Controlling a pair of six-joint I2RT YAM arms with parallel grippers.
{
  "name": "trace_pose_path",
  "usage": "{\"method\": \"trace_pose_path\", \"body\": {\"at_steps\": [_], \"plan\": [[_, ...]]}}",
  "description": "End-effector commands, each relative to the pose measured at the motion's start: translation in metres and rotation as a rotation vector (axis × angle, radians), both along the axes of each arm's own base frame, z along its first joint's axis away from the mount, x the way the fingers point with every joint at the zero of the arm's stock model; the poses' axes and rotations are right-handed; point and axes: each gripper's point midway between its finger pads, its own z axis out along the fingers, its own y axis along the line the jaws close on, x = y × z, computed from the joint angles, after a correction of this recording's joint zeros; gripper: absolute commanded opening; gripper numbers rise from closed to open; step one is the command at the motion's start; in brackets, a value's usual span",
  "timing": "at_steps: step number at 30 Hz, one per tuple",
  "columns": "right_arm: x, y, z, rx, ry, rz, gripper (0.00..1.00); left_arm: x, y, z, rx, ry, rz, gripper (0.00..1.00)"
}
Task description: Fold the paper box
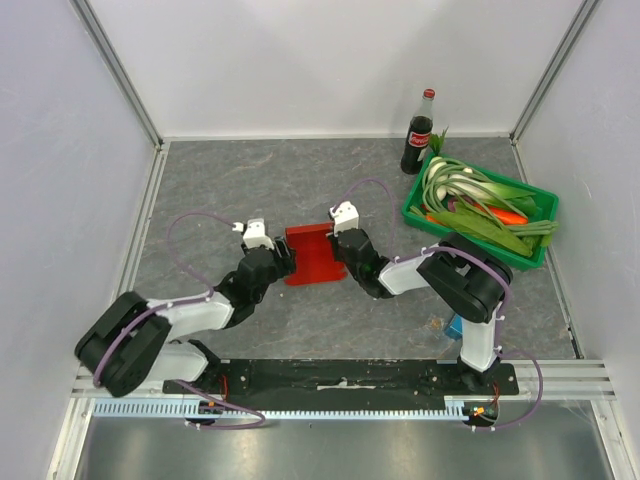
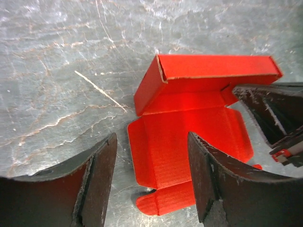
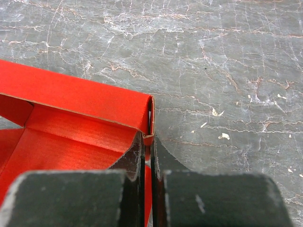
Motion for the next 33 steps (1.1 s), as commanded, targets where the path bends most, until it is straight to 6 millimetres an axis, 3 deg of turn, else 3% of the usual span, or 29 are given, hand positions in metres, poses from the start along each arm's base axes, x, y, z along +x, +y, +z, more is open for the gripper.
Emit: {"method": "trace_pose_path", "body": {"at_steps": [1,6,9,10,14,21,24,27,29,30,31,33], "plan": [[0.001,0.004,0.009,-0.005,-0.003,0.029,0.01,-0.003,0.010,0.016,-0.054,-0.006,0.001,0.65],[0.000,0.004,0.007,-0.007,0.004,0.043,0.09,0.004,0.028,0.038,-0.140,-0.018,0.028,0.65],[0.001,0.004,0.008,-0.002,0.004,0.047,0.17,0.006,0.027,0.047,-0.151,-0.043,0.015,0.65],[0.000,0.004,0.008,-0.003,0.006,0.052,0.23,0.007,0.026,0.052,-0.162,-0.059,0.011,0.65],[0.000,0.004,0.010,-0.003,0.001,0.051,0.26,0.006,0.030,0.056,-0.179,-0.074,0.031,0.65],[0.003,0.002,0.010,-0.011,-0.005,0.042,0.15,0.006,0.030,0.063,-0.181,-0.092,0.025,0.65],[0.006,0.000,0.011,-0.022,-0.010,0.032,0.00,0.011,0.027,0.062,-0.166,-0.081,0.018,0.66],[0.006,0.001,0.012,-0.024,-0.024,0.044,0.00,0.023,0.020,0.070,-0.192,-0.089,0.009,0.68],[0.005,0.002,0.013,-0.021,-0.028,0.053,0.00,0.037,0.013,0.086,-0.218,-0.099,-0.009,0.68],[0.006,0.004,0.014,-0.019,-0.037,0.069,0.00,0.042,0.011,0.075,-0.205,-0.052,-0.014,0.68],[0.005,0.005,0.014,-0.019,-0.037,0.076,0.00,0.054,0.003,0.091,-0.222,-0.065,-0.032,0.68],[0.005,0.006,0.016,-0.023,-0.051,0.096,0.00,0.063,-0.001,0.080,-0.205,0.018,-0.064,0.66]]}}
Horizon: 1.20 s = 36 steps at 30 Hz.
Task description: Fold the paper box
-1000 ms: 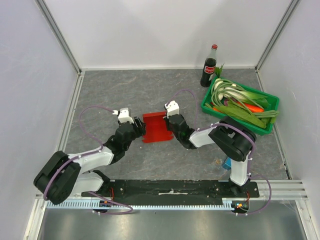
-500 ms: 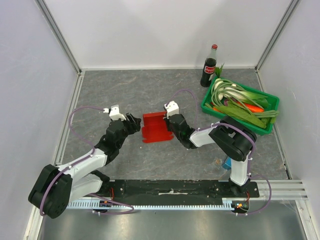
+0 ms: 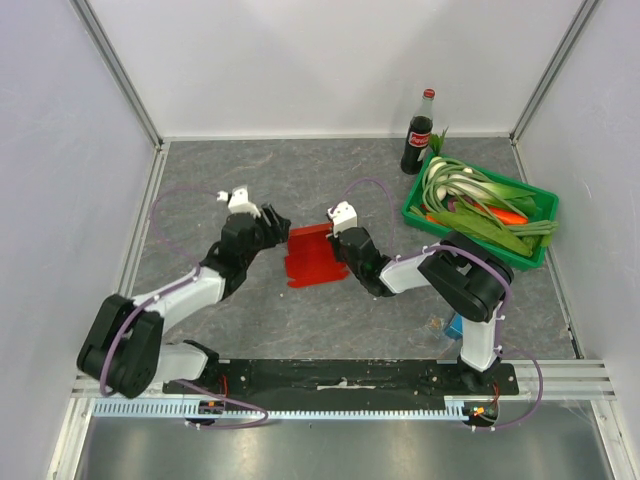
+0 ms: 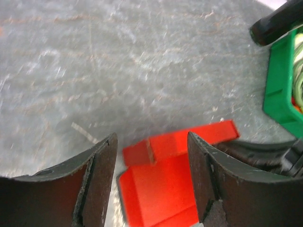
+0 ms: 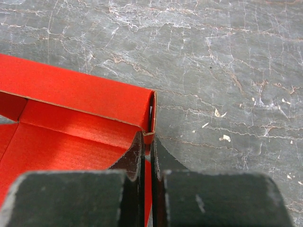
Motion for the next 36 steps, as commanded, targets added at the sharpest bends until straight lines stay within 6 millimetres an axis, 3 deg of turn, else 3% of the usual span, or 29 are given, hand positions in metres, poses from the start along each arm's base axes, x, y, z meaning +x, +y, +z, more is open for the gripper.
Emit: {"method": "trace_pose_path", "body": {"at_steps": [1,3,5,8,10,11,17,27,36], "plan": [[0.005,0.009,0.022,0.026,-0.066,0.053,0.00,0.040,-0.024,0.025,-0.052,0.037,-0.074,0.65],[0.004,0.011,0.023,0.029,-0.072,0.069,0.00,0.048,-0.030,0.027,-0.070,0.031,-0.121,0.63],[0.004,0.011,0.022,0.038,-0.075,0.087,0.00,0.061,-0.042,0.016,-0.072,0.090,-0.195,0.62],[0.002,0.015,0.023,0.051,-0.078,0.119,0.00,0.073,-0.065,-0.010,-0.087,0.209,-0.329,0.43],[0.003,0.015,0.022,0.049,-0.077,0.122,0.00,0.079,-0.074,-0.013,-0.093,0.246,-0.375,0.34],[0.002,0.016,0.022,0.047,-0.079,0.134,0.00,0.076,-0.079,-0.028,-0.103,0.285,-0.405,0.33],[0.006,0.016,0.019,0.047,-0.070,0.123,0.00,0.062,-0.098,-0.049,-0.119,0.375,-0.487,0.17],[0.019,0.009,0.007,0.015,-0.037,0.019,0.00,0.010,-0.128,-0.064,-0.126,0.431,-0.580,0.13],[0.021,0.013,0.004,0.004,-0.020,0.027,0.00,0.012,-0.132,-0.064,-0.112,0.421,-0.561,0.15]]}}
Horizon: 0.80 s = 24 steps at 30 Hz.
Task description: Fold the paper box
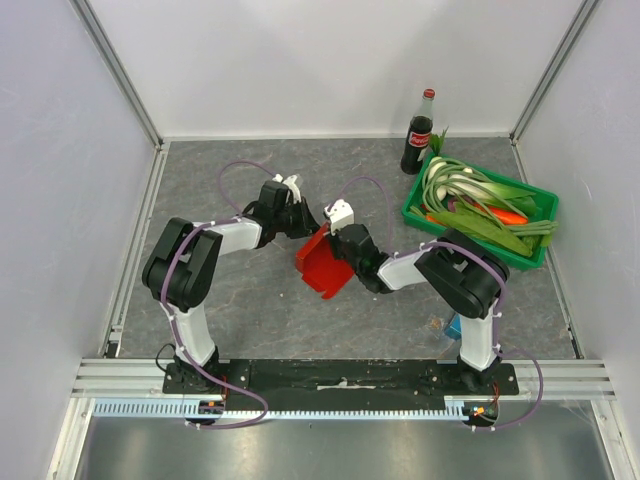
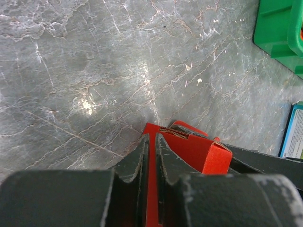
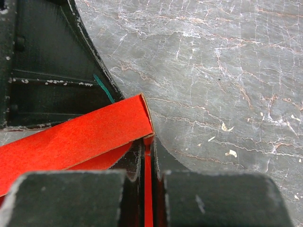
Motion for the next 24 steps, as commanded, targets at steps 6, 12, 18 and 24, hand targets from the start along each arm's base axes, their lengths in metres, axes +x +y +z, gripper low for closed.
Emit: {"method": "trace_pose_path", "body": {"at_steps": [6,12,18,24], "plan": [[0.007,-0.001,0.016,-0.003,-0.007,-0.026,0.28,-0.010,0.003,0.024,0.051,-0.041,0.008,0.31],[0.000,-0.012,0.027,-0.035,0.011,-0.042,0.52,-0.002,0.026,0.038,0.091,-0.080,0.102,0.42],[-0.008,-0.032,0.037,-0.105,0.061,-0.090,0.64,-0.004,0.040,0.052,0.109,-0.110,0.151,0.46],[-0.039,-0.084,0.034,-0.216,0.214,-0.221,0.76,-0.018,0.038,0.074,0.086,-0.134,0.092,0.52]]}}
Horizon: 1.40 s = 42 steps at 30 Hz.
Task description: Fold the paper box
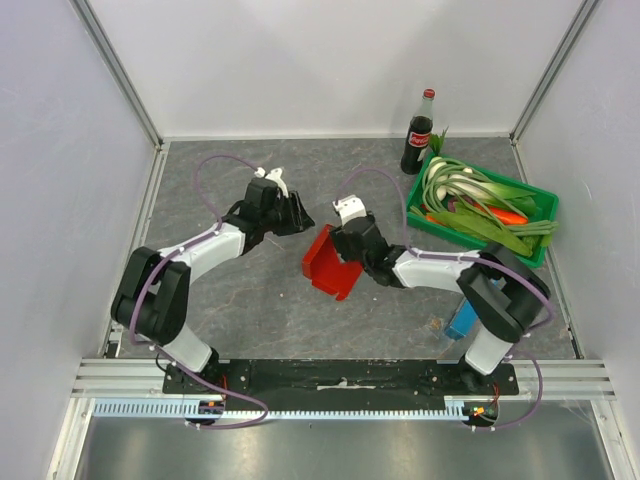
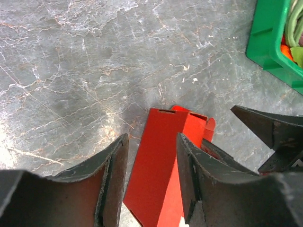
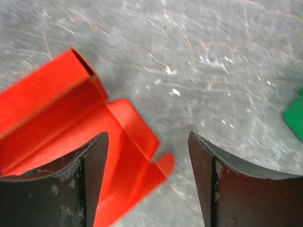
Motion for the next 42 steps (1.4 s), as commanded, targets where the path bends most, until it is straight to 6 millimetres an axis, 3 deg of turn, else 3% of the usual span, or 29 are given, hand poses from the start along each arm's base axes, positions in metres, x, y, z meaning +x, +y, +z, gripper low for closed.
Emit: {"method": "trace_pose_path", "body": {"at_steps": [1,3,4,6,11,20,24,29,34,36,37,39,42], "plan": [[-0.027,-0.056,0.000,-0.102,0.159,-0.155,0.77,-0.015,-0.003,0.023,-0.009,-0.035,-0.088,0.52],[-0.043,-0.058,0.001,0.006,0.246,-0.174,0.80,-0.023,-0.009,0.026,-0.003,-0.036,-0.128,0.54],[-0.053,-0.071,-0.009,0.030,0.300,-0.196,0.80,-0.029,-0.015,0.026,0.026,-0.053,-0.165,0.55],[-0.070,-0.057,0.000,0.198,0.383,-0.150,0.82,-0.036,-0.018,0.019,0.089,-0.022,-0.199,0.55],[-0.092,-0.053,0.006,0.390,0.550,-0.116,0.86,-0.045,-0.022,0.013,0.211,-0.032,-0.235,0.55],[-0.092,-0.049,0.020,0.474,0.565,-0.071,0.85,-0.050,-0.025,-0.010,0.367,-0.017,-0.261,0.55],[-0.095,-0.054,0.016,0.459,0.557,-0.079,0.84,-0.047,-0.024,-0.015,0.416,-0.023,-0.260,0.54],[-0.096,-0.061,0.021,0.439,0.531,-0.090,0.84,-0.044,-0.020,-0.018,0.424,-0.011,-0.228,0.36],[-0.094,-0.068,0.023,0.387,0.525,-0.096,0.86,-0.045,-0.014,-0.022,0.301,0.033,-0.184,0.32],[-0.094,-0.066,0.027,0.382,0.529,-0.074,0.86,-0.039,-0.013,-0.011,0.198,0.017,-0.158,0.31],[-0.093,-0.065,0.027,0.388,0.534,-0.071,0.89,-0.045,-0.009,-0.019,0.178,0.038,-0.156,0.31],[-0.088,-0.060,0.030,0.412,0.537,-0.055,0.91,-0.042,-0.010,-0.011,0.102,0.020,-0.149,0.31],[-0.080,-0.044,0.031,0.492,0.556,-0.011,0.92,-0.047,-0.011,-0.016,0.047,0.039,-0.152,0.31]]}}
